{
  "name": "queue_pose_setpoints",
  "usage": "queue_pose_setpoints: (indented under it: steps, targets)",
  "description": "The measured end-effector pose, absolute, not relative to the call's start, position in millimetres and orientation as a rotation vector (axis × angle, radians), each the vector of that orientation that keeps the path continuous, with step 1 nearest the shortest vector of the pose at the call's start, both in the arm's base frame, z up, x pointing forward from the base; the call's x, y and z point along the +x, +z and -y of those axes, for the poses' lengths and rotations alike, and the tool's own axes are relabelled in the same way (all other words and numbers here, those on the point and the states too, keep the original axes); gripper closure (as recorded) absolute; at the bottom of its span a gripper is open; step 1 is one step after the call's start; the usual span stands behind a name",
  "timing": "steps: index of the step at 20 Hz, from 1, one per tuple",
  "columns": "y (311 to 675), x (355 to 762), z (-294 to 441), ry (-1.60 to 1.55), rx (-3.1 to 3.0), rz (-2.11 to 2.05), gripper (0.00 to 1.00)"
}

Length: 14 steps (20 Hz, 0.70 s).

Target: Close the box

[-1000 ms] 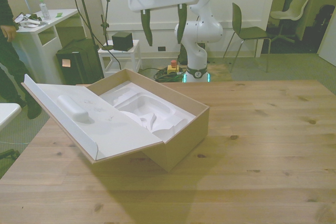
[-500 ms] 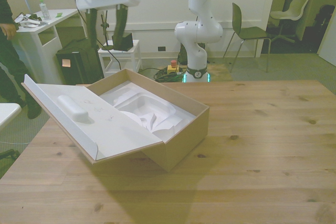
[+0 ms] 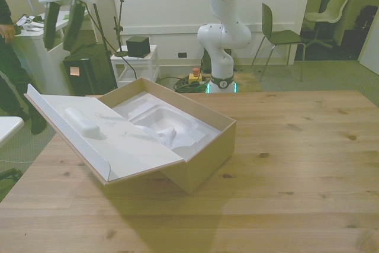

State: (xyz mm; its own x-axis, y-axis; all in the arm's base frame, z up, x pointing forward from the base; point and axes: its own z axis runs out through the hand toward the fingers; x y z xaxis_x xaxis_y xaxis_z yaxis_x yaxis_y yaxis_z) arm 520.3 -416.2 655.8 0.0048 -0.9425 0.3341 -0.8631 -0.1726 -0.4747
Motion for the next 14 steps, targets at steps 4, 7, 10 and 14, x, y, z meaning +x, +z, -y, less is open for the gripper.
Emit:
queue_pose_setpoints:
  steps: [4,7,10,14]
  targets:
    - [649,535,448,-0.951,-2.122,-1.976,0.0]
    - [637,547,468,-0.97,-2.124,-1.998,0.0]
    - [627,560,479,-0.975,-2.122,-1.999,0.0]
    - [617,570,492,-0.955,-2.114,-2.011,0.0]
